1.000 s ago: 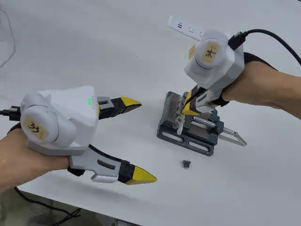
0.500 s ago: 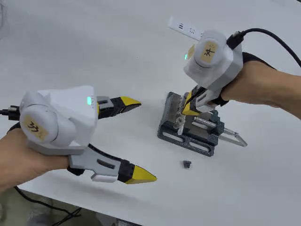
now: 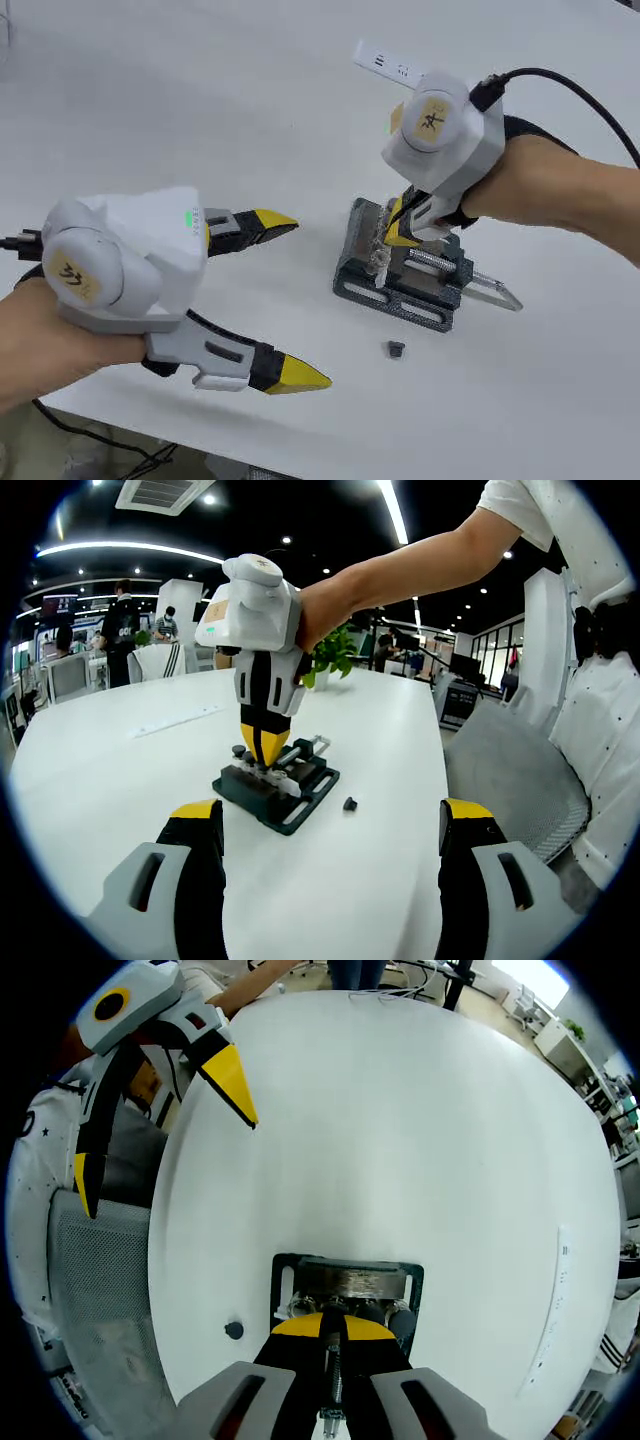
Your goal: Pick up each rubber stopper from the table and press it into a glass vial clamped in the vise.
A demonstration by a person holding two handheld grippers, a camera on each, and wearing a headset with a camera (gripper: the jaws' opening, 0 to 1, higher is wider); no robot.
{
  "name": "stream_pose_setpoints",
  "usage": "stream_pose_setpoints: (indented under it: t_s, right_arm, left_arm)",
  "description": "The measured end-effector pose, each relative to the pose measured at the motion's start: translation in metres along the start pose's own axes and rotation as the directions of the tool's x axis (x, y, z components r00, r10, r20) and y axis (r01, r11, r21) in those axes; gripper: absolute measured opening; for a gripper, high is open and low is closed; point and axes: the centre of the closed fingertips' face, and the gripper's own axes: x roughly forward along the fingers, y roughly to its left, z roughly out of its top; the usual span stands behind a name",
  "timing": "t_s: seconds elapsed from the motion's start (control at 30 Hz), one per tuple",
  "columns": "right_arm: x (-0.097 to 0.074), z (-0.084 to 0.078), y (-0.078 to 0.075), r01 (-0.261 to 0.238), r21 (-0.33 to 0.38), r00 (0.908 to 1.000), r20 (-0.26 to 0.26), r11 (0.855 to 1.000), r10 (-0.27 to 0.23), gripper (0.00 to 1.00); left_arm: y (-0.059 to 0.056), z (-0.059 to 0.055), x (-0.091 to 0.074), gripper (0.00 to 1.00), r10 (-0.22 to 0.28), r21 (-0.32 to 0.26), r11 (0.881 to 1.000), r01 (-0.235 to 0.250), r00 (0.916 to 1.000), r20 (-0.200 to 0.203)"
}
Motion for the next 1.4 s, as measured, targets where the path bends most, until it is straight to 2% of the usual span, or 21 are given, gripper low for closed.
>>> stream_pose_setpoints:
  t_s: [0.2,0.7,0.87,1.17,1.4]
  right_arm:
    - [-0.001,0.001,-0.001,-0.003,-0.013,1.0000,0.002,1.000,0.003,0.01]
    - [-0.005,0.001,0.004,0.016,0.030,0.9971,0.075,0.999,-0.018,0.00]
    - [-0.005,0.002,0.001,0.021,0.044,0.9955,0.091,0.999,-0.025,0.00]
    - [-0.017,0.001,0.002,0.034,0.071,0.9901,0.134,0.997,-0.043,0.04]
    - [-0.028,0.000,0.004,0.053,0.091,0.9824,0.174,0.994,-0.069,0.08]
  left_arm:
    - [-0.001,0.000,-0.002,0.88,0.002,0.006,1.000,-0.002,1.0000,-0.009]
    - [0.000,-0.001,-0.008,0.88,0.016,0.008,1.000,-0.016,0.9996,-0.024]
    - [0.000,0.001,-0.009,0.88,0.016,0.011,1.000,-0.016,0.9996,-0.025]
    - [-0.001,0.001,-0.010,0.88,0.018,0.012,1.000,-0.017,0.9994,-0.029]
    - [-0.003,0.001,-0.010,0.88,0.014,0.014,1.000,-0.014,0.9993,-0.035]
